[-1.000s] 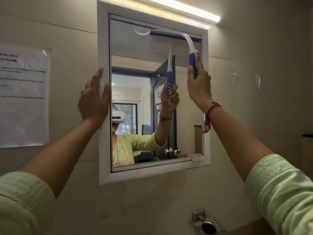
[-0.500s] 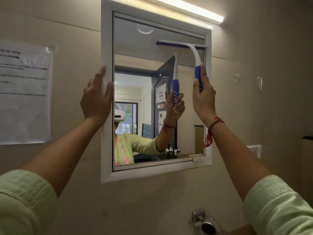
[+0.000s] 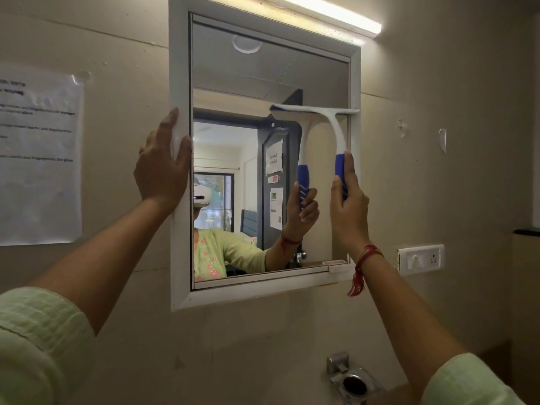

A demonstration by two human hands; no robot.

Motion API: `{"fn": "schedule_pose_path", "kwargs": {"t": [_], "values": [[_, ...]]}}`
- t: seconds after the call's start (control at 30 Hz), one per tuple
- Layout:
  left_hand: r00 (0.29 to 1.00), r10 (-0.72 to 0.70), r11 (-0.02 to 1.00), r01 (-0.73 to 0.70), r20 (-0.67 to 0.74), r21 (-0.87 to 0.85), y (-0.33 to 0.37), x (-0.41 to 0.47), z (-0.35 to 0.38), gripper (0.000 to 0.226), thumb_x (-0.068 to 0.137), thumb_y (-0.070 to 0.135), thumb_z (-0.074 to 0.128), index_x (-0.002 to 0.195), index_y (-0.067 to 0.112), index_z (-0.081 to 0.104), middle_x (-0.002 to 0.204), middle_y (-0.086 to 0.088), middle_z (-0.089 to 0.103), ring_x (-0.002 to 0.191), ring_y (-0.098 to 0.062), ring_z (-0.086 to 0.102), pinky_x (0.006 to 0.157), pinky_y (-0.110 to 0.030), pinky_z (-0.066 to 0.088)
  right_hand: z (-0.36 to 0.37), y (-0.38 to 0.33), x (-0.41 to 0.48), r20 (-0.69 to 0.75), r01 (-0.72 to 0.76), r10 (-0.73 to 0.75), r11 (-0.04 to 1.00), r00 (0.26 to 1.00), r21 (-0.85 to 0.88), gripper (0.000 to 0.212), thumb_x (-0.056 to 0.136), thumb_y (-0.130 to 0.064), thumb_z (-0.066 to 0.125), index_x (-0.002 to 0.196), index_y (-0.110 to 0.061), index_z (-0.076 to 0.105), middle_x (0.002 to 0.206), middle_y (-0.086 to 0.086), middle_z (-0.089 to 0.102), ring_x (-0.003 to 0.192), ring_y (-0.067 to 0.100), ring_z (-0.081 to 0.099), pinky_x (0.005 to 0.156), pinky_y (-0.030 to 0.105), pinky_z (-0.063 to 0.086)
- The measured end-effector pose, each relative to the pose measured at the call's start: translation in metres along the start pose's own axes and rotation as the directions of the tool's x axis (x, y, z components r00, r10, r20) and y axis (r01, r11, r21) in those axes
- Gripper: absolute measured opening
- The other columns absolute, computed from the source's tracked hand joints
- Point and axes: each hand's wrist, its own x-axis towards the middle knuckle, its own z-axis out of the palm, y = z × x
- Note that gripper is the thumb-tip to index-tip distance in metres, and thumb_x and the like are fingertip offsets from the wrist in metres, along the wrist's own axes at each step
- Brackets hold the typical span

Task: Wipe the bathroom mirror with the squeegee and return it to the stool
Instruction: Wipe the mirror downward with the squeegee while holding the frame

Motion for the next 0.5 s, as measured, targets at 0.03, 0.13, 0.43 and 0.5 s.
{"fn": "schedule_pose_path", "kwargs": {"t": [0.03,0.13,0.43,0.5], "values": [[1.0,-0.001,1.0,0.001,0.002,0.003,0.0,0.0,0.0,0.046,0.098,0.039,0.041,0.142,0.027,0.034,0.134,-0.008,0.053,0.114,-0.029,0.055,0.086,-0.036,0.046,-0.002,0.003,-0.007,0.002,-0.008,0.008,1.0,1.0,-0.002,0.052,0.099,-0.033,0.037,0.143,-0.044,0.012,0.071,-0.015,0.049,0.06,-0.004,0.053,0.053,0.001,0.043],[1.0,-0.008,1.0,0.008,0.002,0.009,0.0,0.0,0.0,0.047,0.097,0.04,0.041,0.142,0.027,0.034,0.135,-0.008,0.053,0.115,-0.029,0.054,0.087,-0.037,0.046,-0.006,0.009,-0.029,0.009,-0.007,0.007,1.0,1.0,0.007,0.053,0.099,-0.031,0.037,0.139,-0.05,0.009,0.068,-0.012,0.047,0.059,-0.004,0.052,0.054,0.003,0.044],[1.0,-0.014,1.0,0.014,0.004,0.009,0.002,0.0,-0.001,0.047,0.097,0.039,0.039,0.142,0.027,0.034,0.134,-0.008,0.053,0.114,-0.029,0.054,0.088,-0.038,0.046,-0.018,0.017,-0.066,0.03,0.011,-0.01,1.0,0.999,-0.005,0.053,0.098,-0.033,0.037,0.14,-0.05,0.009,0.07,-0.005,0.047,0.06,0.002,0.05,0.055,0.008,0.047],[1.0,-0.008,1.0,0.008,0.004,0.013,0.002,0.0,0.0,0.047,0.097,0.04,0.039,0.142,0.026,0.034,0.134,-0.008,0.053,0.114,-0.029,0.054,0.088,-0.036,0.045,-0.019,0.017,-0.075,0.035,0.015,-0.015,1.0,0.999,0.005,0.052,0.097,-0.037,0.035,0.139,-0.052,0.008,0.074,-0.003,0.05,0.06,0.004,0.051,0.054,0.006,0.045]]}}
